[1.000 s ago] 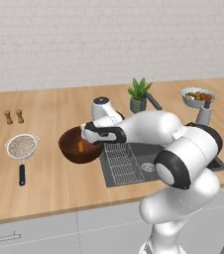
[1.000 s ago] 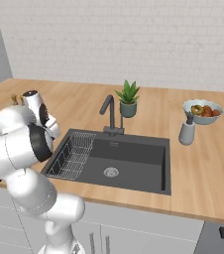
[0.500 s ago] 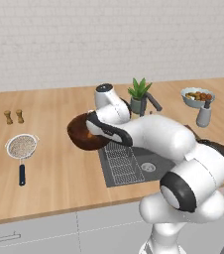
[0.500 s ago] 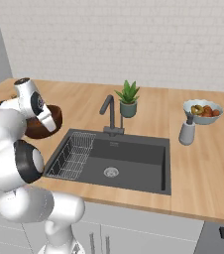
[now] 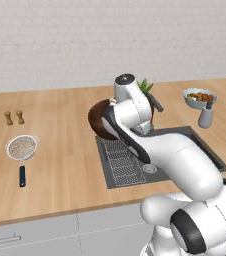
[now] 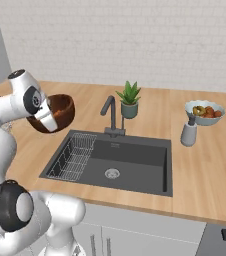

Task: Pick the carrot from the sink and place it in the bowl. Then pick the bowl and place it in the microwave. Then close the microwave door and press the start button.

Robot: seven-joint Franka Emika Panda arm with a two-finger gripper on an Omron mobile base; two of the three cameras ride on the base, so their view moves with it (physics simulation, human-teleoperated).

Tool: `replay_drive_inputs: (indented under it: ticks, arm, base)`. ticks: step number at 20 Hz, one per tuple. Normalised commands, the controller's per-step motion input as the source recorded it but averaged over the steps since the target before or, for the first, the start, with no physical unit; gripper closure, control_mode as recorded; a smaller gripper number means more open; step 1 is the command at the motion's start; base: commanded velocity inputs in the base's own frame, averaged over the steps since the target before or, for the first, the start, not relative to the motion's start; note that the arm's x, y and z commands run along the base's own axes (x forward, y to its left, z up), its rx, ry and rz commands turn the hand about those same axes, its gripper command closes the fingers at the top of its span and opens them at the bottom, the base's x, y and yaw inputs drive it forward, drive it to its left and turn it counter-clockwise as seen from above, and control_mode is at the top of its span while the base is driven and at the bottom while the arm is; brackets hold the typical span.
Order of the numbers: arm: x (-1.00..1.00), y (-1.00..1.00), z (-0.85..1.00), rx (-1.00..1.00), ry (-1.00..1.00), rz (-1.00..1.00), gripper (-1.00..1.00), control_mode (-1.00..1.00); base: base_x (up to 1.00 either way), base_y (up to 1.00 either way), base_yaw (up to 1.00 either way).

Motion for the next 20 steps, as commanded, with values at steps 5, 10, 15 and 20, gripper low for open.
replay_drive_inputs:
  ticks: [5, 10, 15, 20]
  arm:
    - [-0.57, -0.71, 0.65, 0.04, -0.05, -0.21, 1.00, -1.00]
    - [-0.50, -0.76, 0.53, 0.15, 0.00, -0.16, 1.00, -1.00]
    - [-0.51, -0.50, 0.20, 0.19, 0.03, -0.09, 1.00, -1.00]
    - [-0.37, -0.46, 0.06, 0.07, 0.02, -0.07, 1.00, -1.00]
  base:
    - [0.00, 0.00, 0.00]
    - [0.00, 0.00, 0.00]
    - [0.00, 0.00, 0.00]
    - [0.00, 0.00, 0.00]
